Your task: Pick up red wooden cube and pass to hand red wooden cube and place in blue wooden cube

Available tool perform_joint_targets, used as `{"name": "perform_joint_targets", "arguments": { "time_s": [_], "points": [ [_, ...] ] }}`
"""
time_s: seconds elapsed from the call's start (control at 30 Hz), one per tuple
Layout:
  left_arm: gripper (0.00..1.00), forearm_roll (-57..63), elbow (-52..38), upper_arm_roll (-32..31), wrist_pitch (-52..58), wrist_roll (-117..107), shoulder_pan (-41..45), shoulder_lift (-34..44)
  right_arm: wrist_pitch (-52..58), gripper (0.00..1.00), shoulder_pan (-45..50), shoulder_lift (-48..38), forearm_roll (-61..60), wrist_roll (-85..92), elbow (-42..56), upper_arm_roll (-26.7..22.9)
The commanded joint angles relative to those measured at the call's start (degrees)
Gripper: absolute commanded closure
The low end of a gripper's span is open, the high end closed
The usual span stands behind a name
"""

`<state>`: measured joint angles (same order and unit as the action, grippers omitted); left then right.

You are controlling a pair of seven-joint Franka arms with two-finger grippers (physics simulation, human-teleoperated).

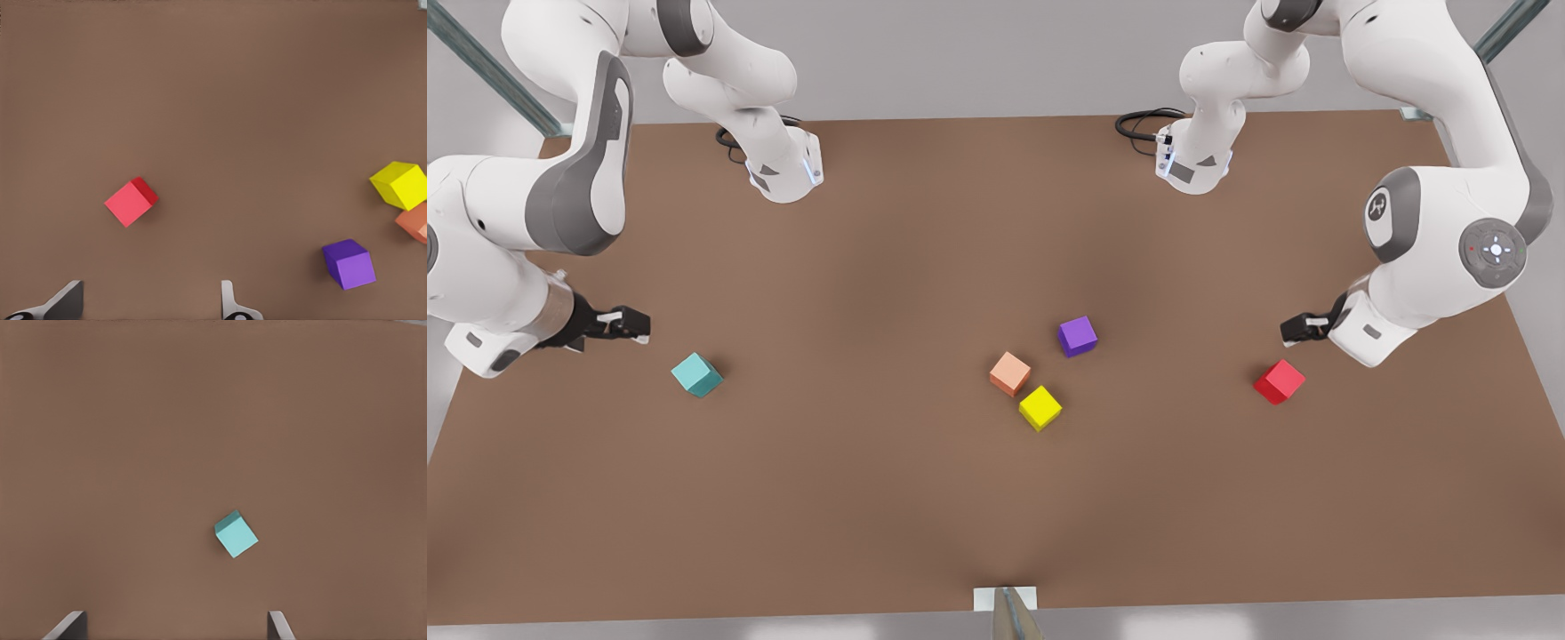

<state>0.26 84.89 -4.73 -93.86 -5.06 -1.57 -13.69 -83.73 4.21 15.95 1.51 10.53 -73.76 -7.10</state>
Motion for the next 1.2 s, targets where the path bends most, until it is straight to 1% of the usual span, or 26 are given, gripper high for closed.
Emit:
{"name": "perform_joint_targets", "arguments": {
  "time_s": [0.0, 0.03, 0.1, 0.17, 0.2, 0.23, 0.3, 0.4, 0.57, 0.6, 0.77, 1.17],
  "points": [
    [0.0, -0.09, 0.02, -0.01, -2.12, -4.52, 0.08, 0.07, -1.52, 0.0, 0.01, -0.04, -0.02, 3.19, 0.02, -0.11],
    [0.0, -0.09, 0.02, -0.01, -2.12, -4.52, 0.08, -0.02, -1.52, 0.0, 0.01, -0.04, -0.01, 3.19, 0.02, -0.11],
    [0.0, 0.0, 0.02, 0.34, -4.57, -5.05, 0.08, -4.32, -1.26, 0.0, -0.08, -0.04, -0.02, 3.89, 0.02, -0.11],
    [0.0, 0.18, -0.42, 3.67, -8.44, -5.05, 0.16, -11.53, -1.35, 0.0, -0.08, 0.31, 0.07, 3.89, 0.2, -0.11],
    [0.0, 0.0, 3.17, 6.66, -15.63, -6.89, 1.39, -11.8, -1.26, 0.0, -0.08, 0.23, 0.07, 4.06, 0.11, -0.11],
    [0.0, -1.93, 8.8, 8.77, -25.48, -11.28, 2.19, -11.54, -0.56, 0.0, -0.08, 0.22, 0.07, 4.06, 0.02, -0.19],
    [0.0, -4.66, 13.46, 12.29, -27.78, -11.9, 2.71, -11.27, 0.06, 0.0, -0.08, 0.31, -0.02, 4.06, 0.02, -0.11],
    [0.0, -4.66, 18.91, 12.38, -32.52, -19.46, 2.71, -11.18, 0.06, 0.0, 0.1, 0.58, -0.02, 3.98, 0.02, -0.02],
    [0.0, -4.83, 26.12, 13.43, -41.05, -25.35, 2.71, -11.54, 0.59, 0.0, 0.01, 0.66, -0.45, 3.98, -0.06, -0.11],
    [0.0, -7.63, 27.17, 14.31, -42.37, -25.35, 2.71, -11.62, 0.76, 0.0, 0.01, 0.66, -0.45, 4.06, -0.24, -0.11],
    [0.0, -8.88, 27.53, 14.4, -45.09, -25.26, 2.71, -13.2, 0.85, 0.0, 0.01, 0.66, -0.37, 4.06, -0.24, -0.11],
    [0.0, -8.7, 28.58, 14.84, -44.74, -26.23, 2.19, -15.49, 1.02, 0.0, 0.1, 0.84, -0.19, 4.06, -0.24, -0.11]
  ]
}}
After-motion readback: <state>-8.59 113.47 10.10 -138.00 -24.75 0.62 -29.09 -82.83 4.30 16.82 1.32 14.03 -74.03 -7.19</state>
